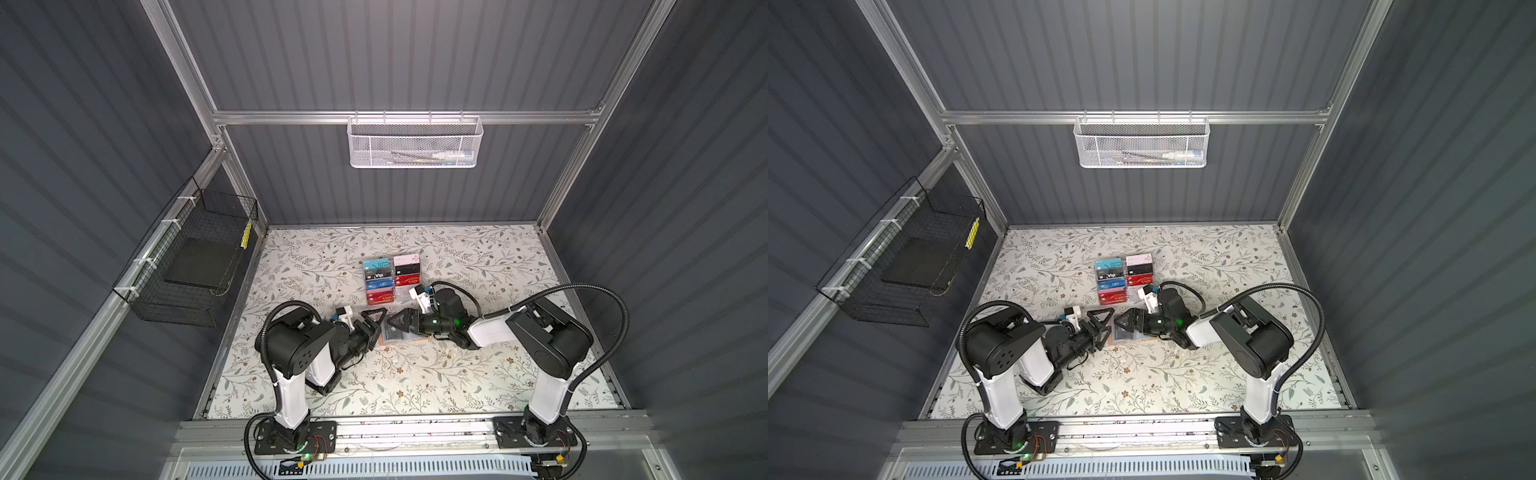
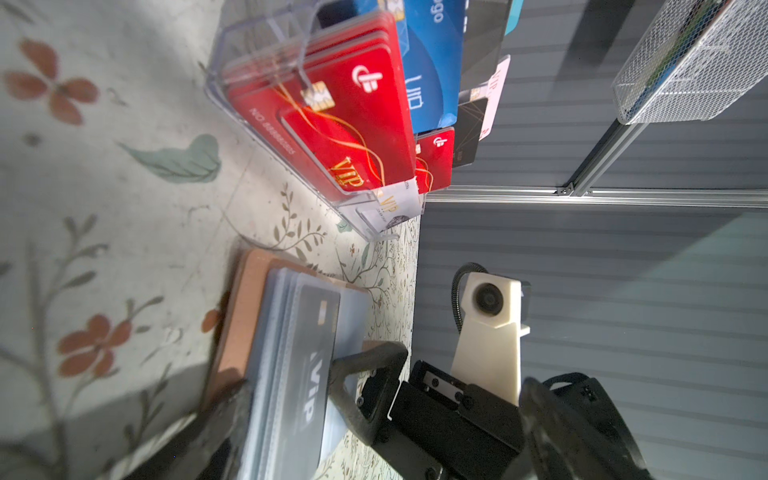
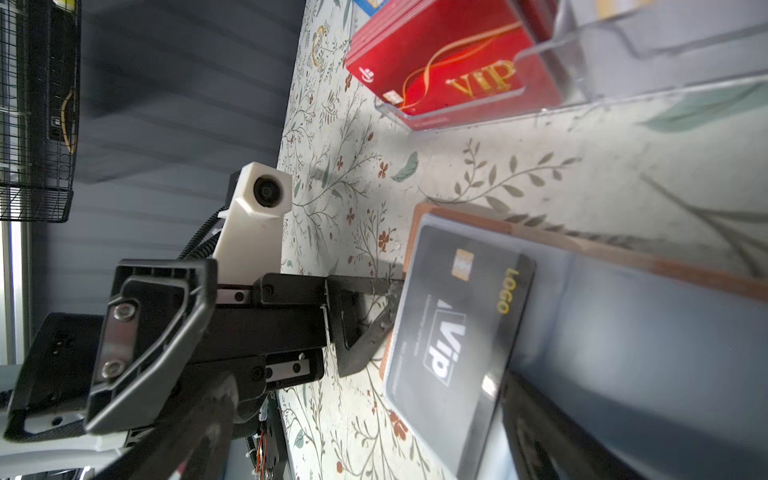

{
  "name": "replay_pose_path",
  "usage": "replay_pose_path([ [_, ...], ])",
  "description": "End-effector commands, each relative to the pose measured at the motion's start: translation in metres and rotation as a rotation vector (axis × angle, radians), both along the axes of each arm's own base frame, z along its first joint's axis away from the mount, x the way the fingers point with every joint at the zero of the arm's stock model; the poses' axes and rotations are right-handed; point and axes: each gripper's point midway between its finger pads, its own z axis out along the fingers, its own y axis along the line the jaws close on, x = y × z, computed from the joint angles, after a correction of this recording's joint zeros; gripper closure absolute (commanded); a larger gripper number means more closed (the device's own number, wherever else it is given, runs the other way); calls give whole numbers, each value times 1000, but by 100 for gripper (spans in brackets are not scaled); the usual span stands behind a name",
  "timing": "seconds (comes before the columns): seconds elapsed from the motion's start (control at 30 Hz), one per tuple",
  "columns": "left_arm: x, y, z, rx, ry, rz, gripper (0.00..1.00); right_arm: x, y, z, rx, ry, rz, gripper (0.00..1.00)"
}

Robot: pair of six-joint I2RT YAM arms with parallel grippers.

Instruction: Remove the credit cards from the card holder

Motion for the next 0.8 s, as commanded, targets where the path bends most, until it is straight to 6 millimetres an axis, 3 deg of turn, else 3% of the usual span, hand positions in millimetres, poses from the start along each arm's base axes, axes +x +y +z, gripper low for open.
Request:
replay_pose_path([
  [0.0, -19, 11, -40, 100, 110, -4, 0, -3, 2, 3, -8, -14, 17, 1],
  [0.43, -22, 13, -45, 103, 133, 3, 0, -1, -6, -2, -89, -23, 1, 1],
  [0.77, -22, 14, -48, 108, 140, 5, 0, -4, 5, -2, -24, 16, 45, 1],
])
